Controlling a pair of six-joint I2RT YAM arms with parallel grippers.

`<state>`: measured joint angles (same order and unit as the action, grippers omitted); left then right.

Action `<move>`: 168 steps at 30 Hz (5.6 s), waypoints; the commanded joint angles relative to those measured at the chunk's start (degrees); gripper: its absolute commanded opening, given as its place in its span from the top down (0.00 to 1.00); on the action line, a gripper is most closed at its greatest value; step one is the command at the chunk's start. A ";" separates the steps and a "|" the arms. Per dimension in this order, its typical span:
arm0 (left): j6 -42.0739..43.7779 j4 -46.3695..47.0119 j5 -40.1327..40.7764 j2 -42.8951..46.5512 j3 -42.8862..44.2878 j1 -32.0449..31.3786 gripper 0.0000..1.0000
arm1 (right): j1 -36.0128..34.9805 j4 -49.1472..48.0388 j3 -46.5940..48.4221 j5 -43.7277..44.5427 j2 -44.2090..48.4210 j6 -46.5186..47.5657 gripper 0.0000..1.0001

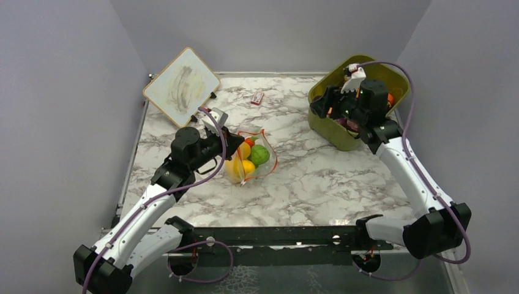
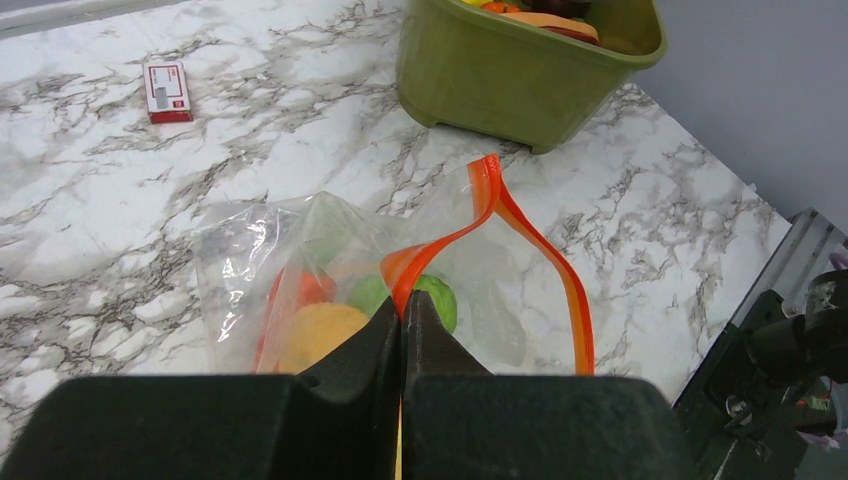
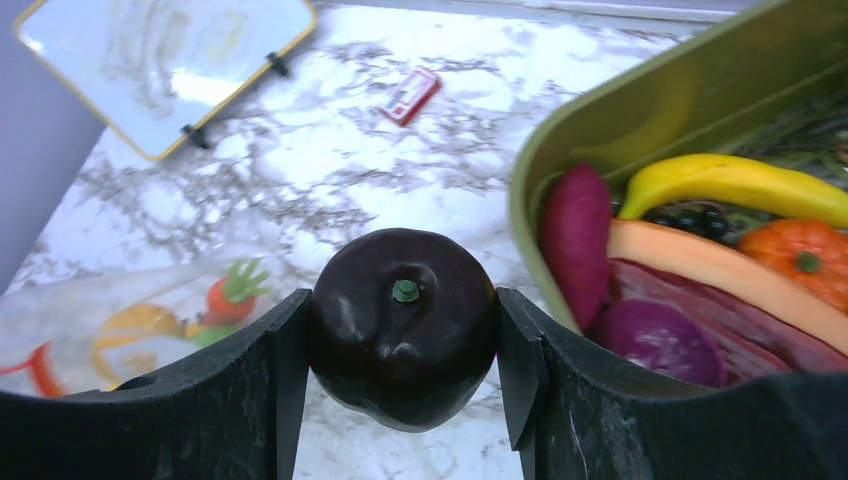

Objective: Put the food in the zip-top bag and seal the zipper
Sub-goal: Pick up the fake fruit from the bin, then place the fake fruit in the zipper food storage bag, then pick up the fake fruit from the bin.

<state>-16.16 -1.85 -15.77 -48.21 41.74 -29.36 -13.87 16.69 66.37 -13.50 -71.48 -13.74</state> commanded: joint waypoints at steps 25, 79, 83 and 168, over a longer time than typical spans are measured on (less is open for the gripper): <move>-0.80 2.64 -1.56 -1.57 0.35 0.00 1.00 | -37.42 -18.24 -12.61 -0.15 5.91 -0.18 0.50; -1.20 3.50 -4.65 -2.20 0.17 0.01 1.00 | -38.78 -54.64 -20.75 13.60 -15.76 20.56 0.17; -1.16 3.28 -4.18 -2.28 0.29 0.01 1.00 | -38.78 -44.29 -18.98 11.76 -10.36 17.42 0.13; -0.98 3.34 -4.78 -1.72 0.36 0.01 1.00 | 20.16 -0.14 47.82 30.27 -60.51 25.44 0.14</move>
<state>-17.21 -1.54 -19.84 -50.57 41.74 -29.36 5.45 15.27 111.11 18.28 -129.32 12.71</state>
